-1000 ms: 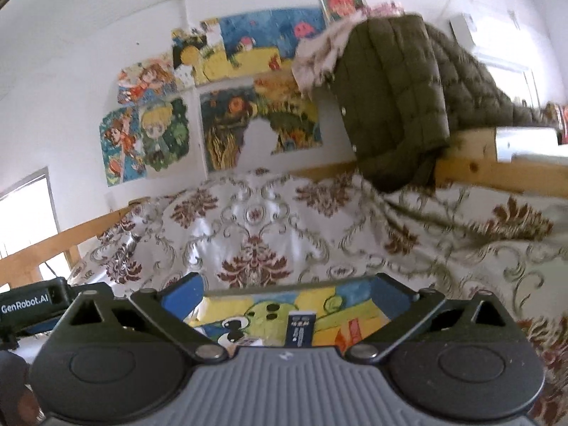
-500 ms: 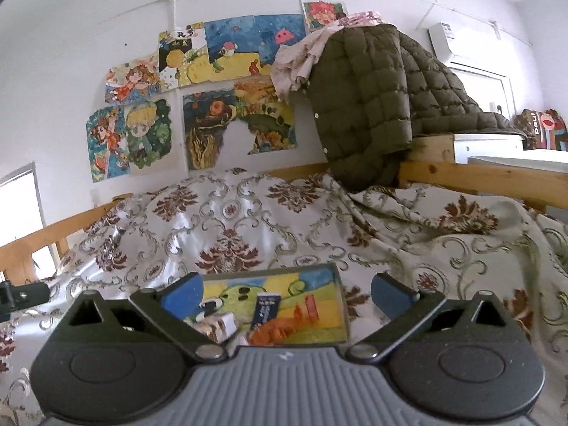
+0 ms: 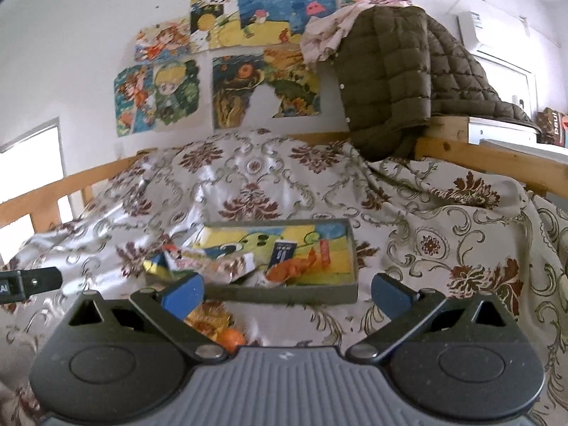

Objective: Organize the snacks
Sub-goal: 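Withdraw both tools from the tray back toward the remaining snacks, then grasp the gold packet with the left tool while the right tool approaches the mandarin orange, then lift the gold packet with the left tool while the right tool grips the orange, then open both tools over the frog tray to drop the gold packet and orange, then withdraw both open tools from the tray toward the rice-cracker bar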

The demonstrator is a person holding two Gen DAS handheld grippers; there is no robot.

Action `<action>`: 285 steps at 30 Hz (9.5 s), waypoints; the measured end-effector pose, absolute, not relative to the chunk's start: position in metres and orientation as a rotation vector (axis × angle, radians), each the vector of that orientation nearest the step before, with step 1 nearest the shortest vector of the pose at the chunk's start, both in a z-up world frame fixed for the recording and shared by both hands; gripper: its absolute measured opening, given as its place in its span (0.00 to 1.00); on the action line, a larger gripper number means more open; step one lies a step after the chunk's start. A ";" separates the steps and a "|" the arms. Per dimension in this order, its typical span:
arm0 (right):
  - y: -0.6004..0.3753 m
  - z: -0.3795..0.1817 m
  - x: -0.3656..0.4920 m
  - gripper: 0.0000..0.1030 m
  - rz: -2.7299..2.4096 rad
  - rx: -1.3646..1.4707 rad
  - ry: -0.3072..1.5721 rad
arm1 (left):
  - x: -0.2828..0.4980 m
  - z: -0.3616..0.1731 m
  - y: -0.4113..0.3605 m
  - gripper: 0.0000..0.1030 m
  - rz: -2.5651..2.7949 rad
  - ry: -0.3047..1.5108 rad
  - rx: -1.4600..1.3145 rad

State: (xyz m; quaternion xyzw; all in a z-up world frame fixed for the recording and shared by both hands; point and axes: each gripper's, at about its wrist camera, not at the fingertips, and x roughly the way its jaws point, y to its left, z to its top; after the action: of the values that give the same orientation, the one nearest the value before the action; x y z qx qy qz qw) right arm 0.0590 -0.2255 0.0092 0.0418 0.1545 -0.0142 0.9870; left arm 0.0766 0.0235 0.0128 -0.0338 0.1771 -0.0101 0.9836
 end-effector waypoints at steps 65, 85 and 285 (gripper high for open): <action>-0.212 -0.028 0.145 1.00 0.105 -0.196 0.561 | 0.176 -0.056 -0.013 0.99 -0.247 0.721 -0.020; -0.194 -0.070 0.183 1.00 0.376 -0.538 0.562 | 0.207 -0.070 -0.026 0.99 -0.408 0.716 -0.076; -0.221 0.008 0.058 1.00 0.155 0.068 0.267 | 0.055 0.017 0.036 0.99 0.057 0.332 -0.113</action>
State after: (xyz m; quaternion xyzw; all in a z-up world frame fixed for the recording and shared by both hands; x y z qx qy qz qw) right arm 0.0579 -0.2208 0.0078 0.0338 0.1331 0.0772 0.9875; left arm 0.0552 0.0357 0.0168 -0.0564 0.1649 0.0282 0.9843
